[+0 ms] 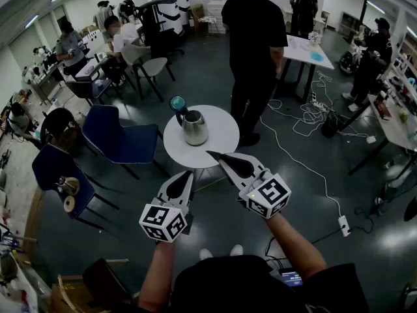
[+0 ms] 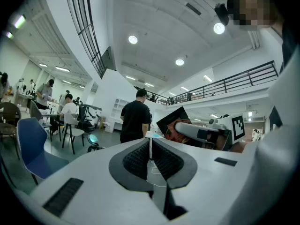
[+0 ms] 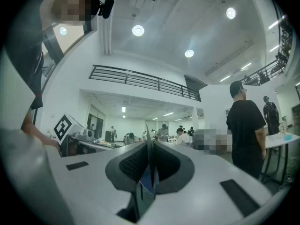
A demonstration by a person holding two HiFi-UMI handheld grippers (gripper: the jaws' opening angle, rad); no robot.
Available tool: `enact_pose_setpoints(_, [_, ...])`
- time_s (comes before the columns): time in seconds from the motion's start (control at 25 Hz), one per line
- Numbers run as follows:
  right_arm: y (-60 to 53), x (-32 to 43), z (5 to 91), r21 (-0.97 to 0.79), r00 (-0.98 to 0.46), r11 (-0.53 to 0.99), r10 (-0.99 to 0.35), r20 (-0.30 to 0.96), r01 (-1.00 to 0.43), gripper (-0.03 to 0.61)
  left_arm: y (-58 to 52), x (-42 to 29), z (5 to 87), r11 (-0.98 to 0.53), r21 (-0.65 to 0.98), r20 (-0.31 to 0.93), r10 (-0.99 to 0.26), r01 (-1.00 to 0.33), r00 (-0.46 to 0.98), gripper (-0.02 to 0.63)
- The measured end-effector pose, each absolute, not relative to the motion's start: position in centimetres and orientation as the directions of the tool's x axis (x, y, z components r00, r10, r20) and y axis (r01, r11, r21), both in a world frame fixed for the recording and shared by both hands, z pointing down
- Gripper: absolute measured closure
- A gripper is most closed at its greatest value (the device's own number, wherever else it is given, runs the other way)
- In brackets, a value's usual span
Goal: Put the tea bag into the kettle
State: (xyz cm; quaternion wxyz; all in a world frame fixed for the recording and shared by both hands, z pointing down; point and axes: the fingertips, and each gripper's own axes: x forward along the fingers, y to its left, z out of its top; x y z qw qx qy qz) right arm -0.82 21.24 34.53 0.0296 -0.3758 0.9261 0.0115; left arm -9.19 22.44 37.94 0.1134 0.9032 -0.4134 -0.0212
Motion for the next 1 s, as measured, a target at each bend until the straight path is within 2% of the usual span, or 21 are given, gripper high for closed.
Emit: enact_pose_setpoints(1.0, [20.2,2.7,35.1,-0.024,-0.733,0.737,-0.674,-0.09,-0.675,0.543,21.5,-5.7,38.4,-0.615,0.221,0.047,-0.769,-0.757,0.638,0.584])
